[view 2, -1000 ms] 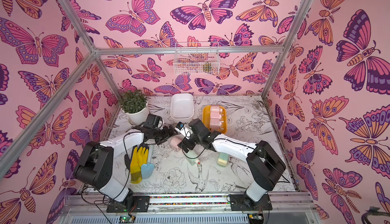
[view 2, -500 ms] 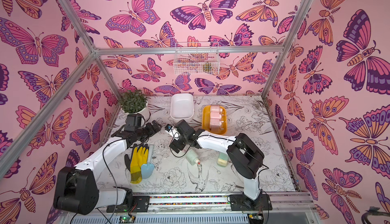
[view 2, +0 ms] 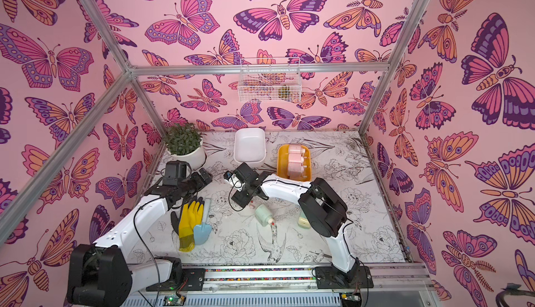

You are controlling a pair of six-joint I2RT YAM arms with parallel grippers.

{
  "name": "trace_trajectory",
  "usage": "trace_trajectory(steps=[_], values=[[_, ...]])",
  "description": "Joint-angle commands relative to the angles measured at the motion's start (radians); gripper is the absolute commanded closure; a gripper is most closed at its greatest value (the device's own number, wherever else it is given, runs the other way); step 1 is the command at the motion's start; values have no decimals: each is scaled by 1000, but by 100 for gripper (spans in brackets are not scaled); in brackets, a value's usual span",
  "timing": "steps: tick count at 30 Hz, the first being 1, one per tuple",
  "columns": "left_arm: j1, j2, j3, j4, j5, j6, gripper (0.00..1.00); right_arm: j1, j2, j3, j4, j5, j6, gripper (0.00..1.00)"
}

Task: Place the pencil sharpeners by color into the storage box
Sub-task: Pick up the pencil sharpener from the center of the board.

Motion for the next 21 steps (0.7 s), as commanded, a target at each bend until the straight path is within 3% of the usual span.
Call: trace_trajectory(steps=[1,8,13,15,21], values=[[15,9,-19,-20,-5,-26,0,10,25,37,-66,-2,-23,26],[16,-6,-28,-21,-9,-14,0,10,18,39,-50,-12,-24,45],[16,-14,-40,0,13,47,0,10,7,63,-76,-26,-60,66],[17,-17,-45,6,26,61,0,9,1,91,-119,-47,-110,100],[15,-28,-57,24,43,42,0,2,-53,108,-138,-75,-178,100]])
